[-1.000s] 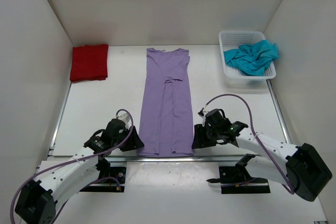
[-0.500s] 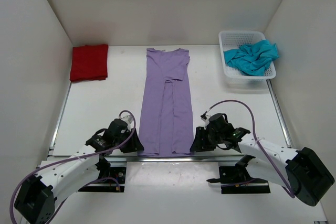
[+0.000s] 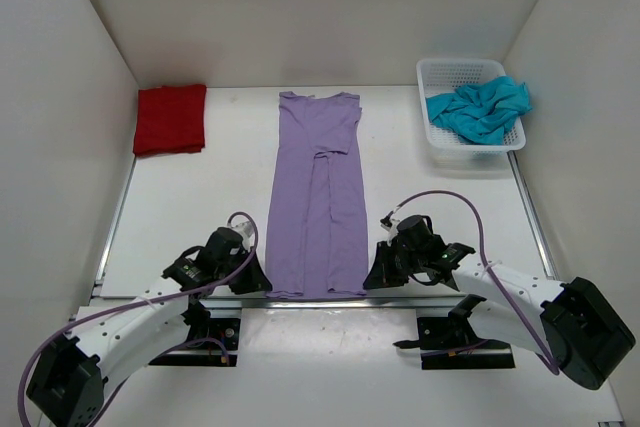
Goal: Fold and stack the t-shirts
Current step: Grab the bottom of the folded rectangular tshirt with both arms, then fold the folded rectangular tshirt in 1/3 of the way
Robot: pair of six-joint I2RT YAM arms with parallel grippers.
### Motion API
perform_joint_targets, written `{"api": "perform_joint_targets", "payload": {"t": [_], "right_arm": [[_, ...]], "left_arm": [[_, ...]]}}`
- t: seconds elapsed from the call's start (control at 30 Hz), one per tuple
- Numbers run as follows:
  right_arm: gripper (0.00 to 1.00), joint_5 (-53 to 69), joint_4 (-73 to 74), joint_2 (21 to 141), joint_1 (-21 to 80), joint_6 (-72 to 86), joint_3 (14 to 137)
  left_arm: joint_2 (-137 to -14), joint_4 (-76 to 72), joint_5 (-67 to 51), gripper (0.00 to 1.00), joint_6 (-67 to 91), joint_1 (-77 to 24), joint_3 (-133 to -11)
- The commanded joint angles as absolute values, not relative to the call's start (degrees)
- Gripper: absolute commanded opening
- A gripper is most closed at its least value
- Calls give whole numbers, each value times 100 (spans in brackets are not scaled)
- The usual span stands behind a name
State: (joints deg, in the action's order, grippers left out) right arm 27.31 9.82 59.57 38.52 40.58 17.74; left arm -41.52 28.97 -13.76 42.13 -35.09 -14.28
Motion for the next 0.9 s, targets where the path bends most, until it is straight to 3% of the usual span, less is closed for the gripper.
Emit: {"api": "perform_joint_targets", "payload": {"t": [0.0, 0.13, 0.37, 0.6, 0.87], "right_arm": [[0, 2760, 922, 5828, 3885, 4061, 1915], [0, 2786, 1221, 5713, 3551, 3780, 2390], [0, 2909, 1328, 6293, 2453, 2884, 3487], [0, 2645, 1056, 7732, 1741, 2365, 4928], [0, 2839, 536, 9358, 1266, 2444, 6273]], "left_arm": [[-4061, 2708, -1696, 0, 4333, -3481, -1406], [-4157, 2742, -1855, 0, 4299, -3218, -1862], [-5412, 2382, -1820, 0, 3683, -2373, -3401], [-6958, 1197, -1258, 0, 3885, -2057, -4155], [-8383, 871, -764, 0, 3885, -1820, -5308]]}}
